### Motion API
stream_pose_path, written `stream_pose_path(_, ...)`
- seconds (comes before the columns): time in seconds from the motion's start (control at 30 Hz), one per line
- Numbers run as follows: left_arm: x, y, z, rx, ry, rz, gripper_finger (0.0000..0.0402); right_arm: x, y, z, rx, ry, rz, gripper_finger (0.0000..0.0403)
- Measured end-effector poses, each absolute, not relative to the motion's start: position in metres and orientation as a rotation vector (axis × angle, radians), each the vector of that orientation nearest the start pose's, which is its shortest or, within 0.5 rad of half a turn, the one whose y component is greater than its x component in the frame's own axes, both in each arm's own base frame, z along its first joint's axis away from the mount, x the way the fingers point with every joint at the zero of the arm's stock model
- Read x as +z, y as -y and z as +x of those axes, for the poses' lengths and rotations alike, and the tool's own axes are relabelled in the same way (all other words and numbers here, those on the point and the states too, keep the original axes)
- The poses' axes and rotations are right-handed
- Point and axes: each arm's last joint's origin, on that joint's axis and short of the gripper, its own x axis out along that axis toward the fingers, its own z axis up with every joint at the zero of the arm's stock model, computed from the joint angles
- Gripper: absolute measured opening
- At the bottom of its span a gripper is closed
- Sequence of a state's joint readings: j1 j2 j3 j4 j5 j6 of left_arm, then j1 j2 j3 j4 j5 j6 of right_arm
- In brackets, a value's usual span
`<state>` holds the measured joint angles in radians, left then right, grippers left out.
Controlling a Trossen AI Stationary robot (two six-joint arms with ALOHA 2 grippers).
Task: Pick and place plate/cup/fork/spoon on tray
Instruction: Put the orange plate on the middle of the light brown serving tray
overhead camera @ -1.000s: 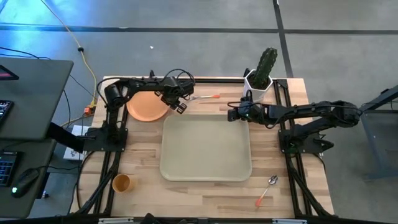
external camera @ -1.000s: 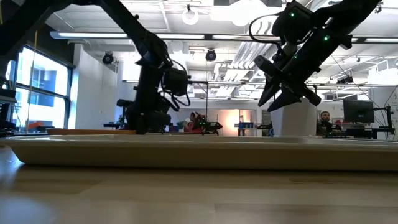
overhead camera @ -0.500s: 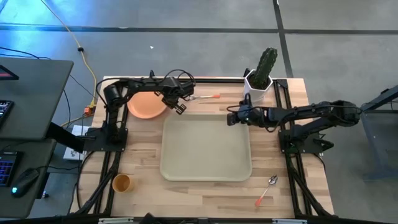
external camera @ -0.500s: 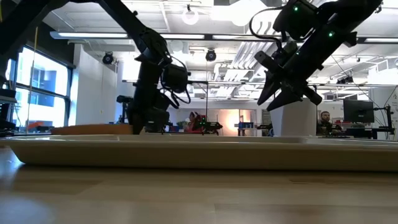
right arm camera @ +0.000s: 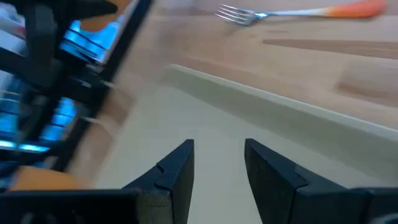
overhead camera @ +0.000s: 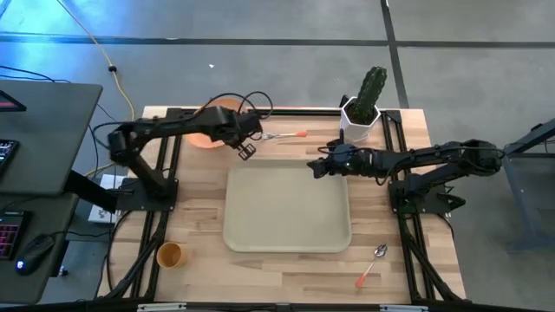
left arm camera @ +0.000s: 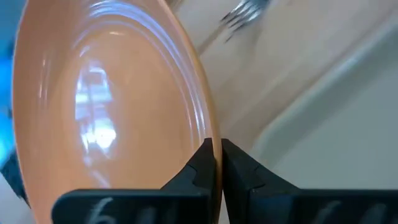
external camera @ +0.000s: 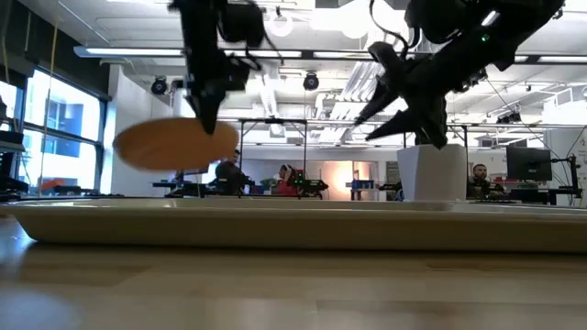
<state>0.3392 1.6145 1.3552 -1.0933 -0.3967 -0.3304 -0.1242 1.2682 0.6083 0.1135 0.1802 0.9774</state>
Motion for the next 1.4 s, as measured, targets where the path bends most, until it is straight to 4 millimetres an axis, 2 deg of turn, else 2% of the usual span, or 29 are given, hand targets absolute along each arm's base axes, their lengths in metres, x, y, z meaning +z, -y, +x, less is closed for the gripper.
stream_pose_path(0.17, 0.292, -0.069, 0.282, 0.625, -1.238, 0.005, 0.0002, 0.212, 0.023, 0.255, -0.475, -0.287, 0.931, 0.0134)
stream_pose_path(0.3, 0.297, -0.031, 0.286, 0.453, -1.234, 0.171, 0.0001, 0.223, 0.01, 0.249, -0.495, -0.227, 0.876, 0.0134)
stream_pose_path(0.47, 0.293, 0.015, 0.299, 0.293, -1.161, 0.35, 0.0001, 0.248, -0.003, 0.227, -0.5, -0.143, 0.804, 0.0134)
stream_pose_path(0.67, 0.271, 0.071, 0.332, 0.015, -1.02, 0.531, 0.0001, 0.272, -0.021, 0.192, -0.426, -0.108, 0.81, 0.0134)
stream_pose_path(0.83, 0.229, 0.109, 0.351, -0.183, -1.035, 0.731, 0.0003, 0.268, -0.042, 0.166, -0.44, -0.199, 0.807, 0.0134)
stream_pose_path(1.0, 0.185, 0.123, 0.363, -0.242, -1.126, 0.798, 0.0006, 0.251, -0.061, 0.156, -0.465, -0.329, 0.859, 0.0134)
stream_pose_path(1.1, 0.169, 0.125, 0.369, -0.24, -1.154, 0.772, 0.0006, 0.243, -0.075, 0.155, -0.452, -0.377, 0.903, 0.0134)
stream_pose_path(1.23, 0.159, 0.129, 0.376, -0.221, -1.14, 0.743, 0.0007, 0.231, -0.093, 0.155, -0.448, -0.442, 0.946, 0.0134)
stream_pose_path(1.4, 0.16, 0.131, 0.38, -0.12, -1.092, 0.58, 0.0026, 0.209, -0.109, 0.152, -0.524, -0.563, 0.985, 0.0134)
